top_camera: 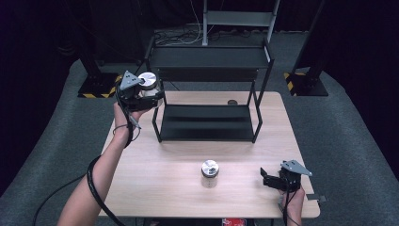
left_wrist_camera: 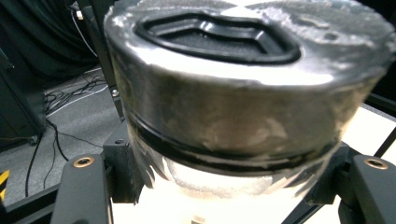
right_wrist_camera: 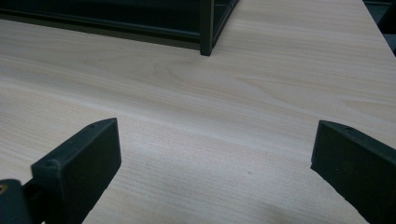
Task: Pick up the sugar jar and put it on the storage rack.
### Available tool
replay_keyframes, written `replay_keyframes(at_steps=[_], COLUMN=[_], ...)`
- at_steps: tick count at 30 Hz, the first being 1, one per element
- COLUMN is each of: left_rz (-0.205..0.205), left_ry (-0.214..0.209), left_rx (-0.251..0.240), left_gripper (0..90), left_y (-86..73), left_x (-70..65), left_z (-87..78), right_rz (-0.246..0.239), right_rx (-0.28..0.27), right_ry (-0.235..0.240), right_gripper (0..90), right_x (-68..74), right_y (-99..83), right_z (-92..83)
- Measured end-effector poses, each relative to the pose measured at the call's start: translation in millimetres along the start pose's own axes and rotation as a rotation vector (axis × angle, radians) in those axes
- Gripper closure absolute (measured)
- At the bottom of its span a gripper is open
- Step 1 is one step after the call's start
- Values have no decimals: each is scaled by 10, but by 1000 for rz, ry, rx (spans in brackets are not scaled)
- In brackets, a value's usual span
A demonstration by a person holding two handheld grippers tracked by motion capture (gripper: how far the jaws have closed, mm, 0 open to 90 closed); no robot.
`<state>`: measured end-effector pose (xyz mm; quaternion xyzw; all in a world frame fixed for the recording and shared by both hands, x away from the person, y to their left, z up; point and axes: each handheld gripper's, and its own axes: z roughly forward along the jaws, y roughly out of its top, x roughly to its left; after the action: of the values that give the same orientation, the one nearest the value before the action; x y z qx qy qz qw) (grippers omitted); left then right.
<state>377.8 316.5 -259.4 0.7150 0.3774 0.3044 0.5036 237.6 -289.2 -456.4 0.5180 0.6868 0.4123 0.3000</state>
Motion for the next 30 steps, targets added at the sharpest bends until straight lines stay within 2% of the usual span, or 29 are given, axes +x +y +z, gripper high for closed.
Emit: replay_keyframes(at_steps=[18,30], left_rz=[-1,2], left_ry=[-24,-25], left_rx=[3,-11], left_gripper=[304,305], left_y=[118,277], left_x=[6,16], left_z=[65,70], right_rz=[6,18], right_rx=[-1,2], right_ry=[0,1], right_gripper=[7,9], right_x=[-4,-17], right_y=[-2,4], right_z=[-2,2])
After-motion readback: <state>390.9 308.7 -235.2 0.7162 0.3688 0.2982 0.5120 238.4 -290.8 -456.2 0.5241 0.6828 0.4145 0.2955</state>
